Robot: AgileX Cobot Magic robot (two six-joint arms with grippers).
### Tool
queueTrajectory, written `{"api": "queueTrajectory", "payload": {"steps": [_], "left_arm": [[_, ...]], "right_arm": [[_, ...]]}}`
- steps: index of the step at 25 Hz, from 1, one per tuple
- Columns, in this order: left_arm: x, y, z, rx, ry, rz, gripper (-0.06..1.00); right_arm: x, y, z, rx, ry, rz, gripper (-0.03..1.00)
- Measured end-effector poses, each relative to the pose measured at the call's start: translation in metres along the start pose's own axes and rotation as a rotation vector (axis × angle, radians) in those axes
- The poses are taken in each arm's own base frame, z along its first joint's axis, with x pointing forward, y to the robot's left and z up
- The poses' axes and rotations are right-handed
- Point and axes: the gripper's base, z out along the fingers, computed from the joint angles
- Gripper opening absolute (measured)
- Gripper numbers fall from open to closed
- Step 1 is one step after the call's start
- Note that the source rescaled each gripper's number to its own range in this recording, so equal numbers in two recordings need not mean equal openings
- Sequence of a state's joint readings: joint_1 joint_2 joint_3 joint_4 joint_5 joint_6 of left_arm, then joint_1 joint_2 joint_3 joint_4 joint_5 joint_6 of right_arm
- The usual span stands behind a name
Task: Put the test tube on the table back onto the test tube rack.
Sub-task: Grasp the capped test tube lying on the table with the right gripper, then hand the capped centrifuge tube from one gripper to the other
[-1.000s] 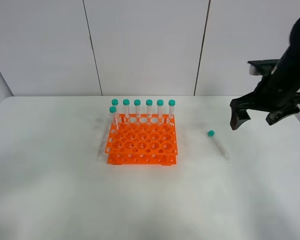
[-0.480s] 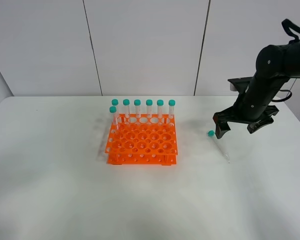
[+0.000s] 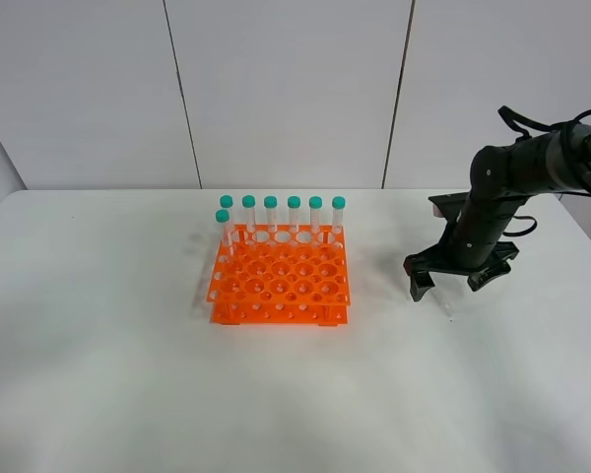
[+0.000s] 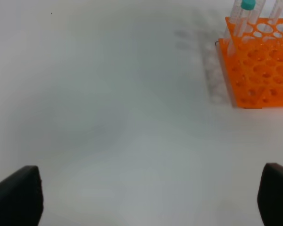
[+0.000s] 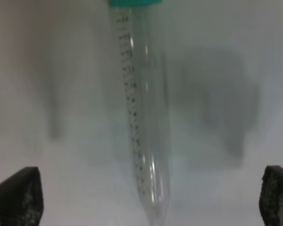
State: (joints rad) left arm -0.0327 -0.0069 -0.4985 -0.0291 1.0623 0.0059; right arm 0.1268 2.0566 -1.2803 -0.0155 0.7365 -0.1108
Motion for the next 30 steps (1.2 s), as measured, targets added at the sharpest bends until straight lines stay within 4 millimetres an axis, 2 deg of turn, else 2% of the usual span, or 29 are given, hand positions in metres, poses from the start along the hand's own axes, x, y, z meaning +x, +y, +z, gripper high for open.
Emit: {"api": "queueTrajectory", "payload": {"steps": [14,16,18,23,30], "left_arm": [[0.000,0.000,0.000,0.000,0.000,0.000,1.00],[0.000,0.000,0.000,0.000,0.000,0.000,1.00],[0.000,0.000,0.000,0.000,0.000,0.000,1.00],[0.000,0.000,0.000,0.000,0.000,0.000,1.00],[0.000,0.000,0.000,0.000,0.001,0.000,1.00]], "right_arm": [[-0.001,0.000,0.012,-0.001,0.007,-0.036,0.98],[0.000,0.000,0.012,-0.002,0.012,-0.036,0.86],[0.000,0.000,0.012,-0.003,0.018,-0.036,0.67],[0.001,0.000,0.012,0.002,0.022,-0.042,0.02],[0.000,-0.001,0.011,0.009,0.009,-0.060,0.02]]}}
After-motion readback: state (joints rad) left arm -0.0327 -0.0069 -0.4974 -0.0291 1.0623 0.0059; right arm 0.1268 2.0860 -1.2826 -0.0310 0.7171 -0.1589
